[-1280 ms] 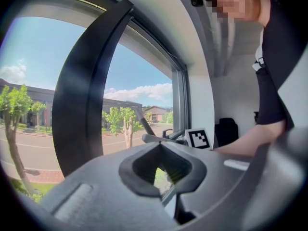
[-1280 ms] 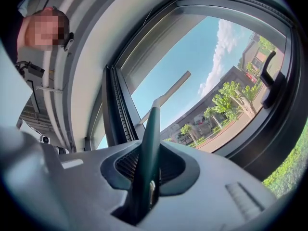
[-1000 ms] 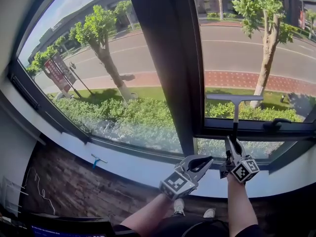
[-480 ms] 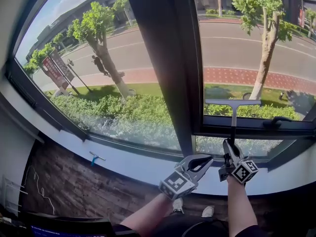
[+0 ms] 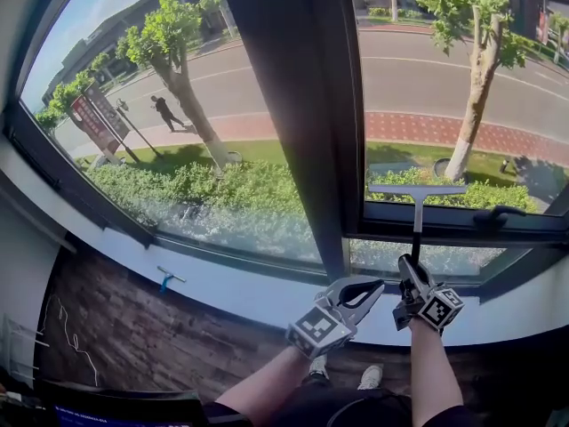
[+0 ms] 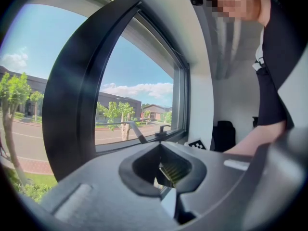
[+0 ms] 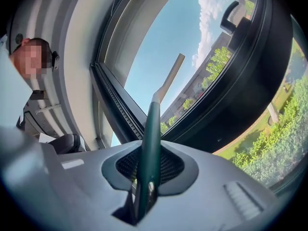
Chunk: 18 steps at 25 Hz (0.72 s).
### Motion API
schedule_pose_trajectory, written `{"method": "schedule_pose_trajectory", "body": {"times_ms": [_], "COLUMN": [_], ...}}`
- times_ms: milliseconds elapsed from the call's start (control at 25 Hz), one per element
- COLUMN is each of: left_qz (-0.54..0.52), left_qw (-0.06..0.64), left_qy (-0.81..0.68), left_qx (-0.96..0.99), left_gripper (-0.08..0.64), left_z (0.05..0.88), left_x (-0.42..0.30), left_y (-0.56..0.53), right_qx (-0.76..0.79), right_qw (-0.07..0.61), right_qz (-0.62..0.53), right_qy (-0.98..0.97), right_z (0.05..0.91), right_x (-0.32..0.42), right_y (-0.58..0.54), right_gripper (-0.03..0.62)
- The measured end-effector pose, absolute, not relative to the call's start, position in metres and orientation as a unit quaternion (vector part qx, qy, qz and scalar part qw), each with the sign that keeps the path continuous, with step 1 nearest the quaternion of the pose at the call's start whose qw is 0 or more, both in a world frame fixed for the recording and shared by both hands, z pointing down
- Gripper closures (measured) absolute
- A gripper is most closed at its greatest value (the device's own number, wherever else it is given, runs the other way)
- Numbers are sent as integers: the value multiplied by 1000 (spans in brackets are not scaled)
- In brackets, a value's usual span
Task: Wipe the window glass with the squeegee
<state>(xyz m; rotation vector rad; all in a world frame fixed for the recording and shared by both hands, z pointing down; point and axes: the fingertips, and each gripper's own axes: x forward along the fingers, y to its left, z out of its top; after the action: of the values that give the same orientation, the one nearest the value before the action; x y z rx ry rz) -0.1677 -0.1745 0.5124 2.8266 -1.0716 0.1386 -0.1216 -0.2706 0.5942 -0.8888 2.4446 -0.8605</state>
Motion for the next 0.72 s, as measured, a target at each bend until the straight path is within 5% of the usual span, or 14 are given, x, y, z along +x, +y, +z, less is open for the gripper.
{"method": "schedule_pose_trajectory", "body": {"times_ms": [720], "left_qz": [51], "left_qw": [82], "left_qy": [-348], "left_qx": [933], "left_gripper": [558], "left_z": [534], "left_x": [-150], "left_y": [-192], "right_qx": [-284], "right_qw": [184], "right_qz": [-370], "right_qy": [865], "right_z": [645], "right_x": [-117], "right_y": [-266], "right_gripper": [532]}}
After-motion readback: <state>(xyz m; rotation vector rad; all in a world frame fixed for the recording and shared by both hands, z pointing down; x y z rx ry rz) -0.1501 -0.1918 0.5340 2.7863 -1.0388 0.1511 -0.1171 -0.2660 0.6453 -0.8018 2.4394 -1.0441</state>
